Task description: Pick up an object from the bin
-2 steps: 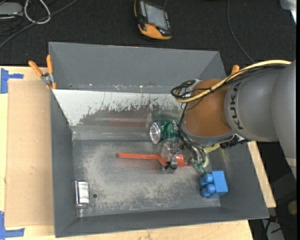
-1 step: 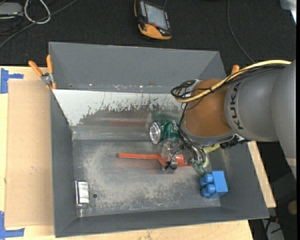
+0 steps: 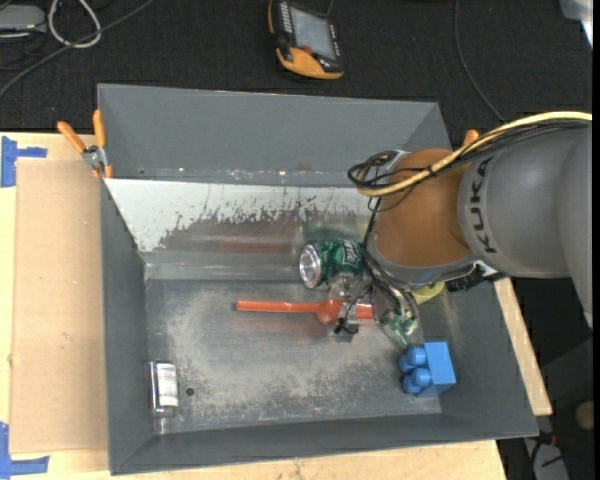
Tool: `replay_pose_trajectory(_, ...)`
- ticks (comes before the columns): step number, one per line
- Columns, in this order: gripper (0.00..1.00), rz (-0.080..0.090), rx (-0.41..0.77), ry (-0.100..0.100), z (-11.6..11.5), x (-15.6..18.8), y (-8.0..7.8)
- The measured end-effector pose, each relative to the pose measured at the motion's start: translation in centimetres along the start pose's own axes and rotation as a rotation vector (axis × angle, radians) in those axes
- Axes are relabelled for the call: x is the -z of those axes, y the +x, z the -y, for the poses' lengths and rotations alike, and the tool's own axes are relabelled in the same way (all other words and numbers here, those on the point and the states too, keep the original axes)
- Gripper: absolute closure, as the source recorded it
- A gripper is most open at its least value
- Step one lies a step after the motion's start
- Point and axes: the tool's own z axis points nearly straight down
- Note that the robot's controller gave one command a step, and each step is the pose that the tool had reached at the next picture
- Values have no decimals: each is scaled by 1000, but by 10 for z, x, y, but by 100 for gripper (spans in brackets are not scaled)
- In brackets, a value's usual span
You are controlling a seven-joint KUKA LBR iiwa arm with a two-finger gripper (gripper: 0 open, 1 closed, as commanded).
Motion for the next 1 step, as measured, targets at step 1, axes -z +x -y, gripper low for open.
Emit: replay_pose_trajectory(1, 100, -6, 0, 0, 0, 49, 2)
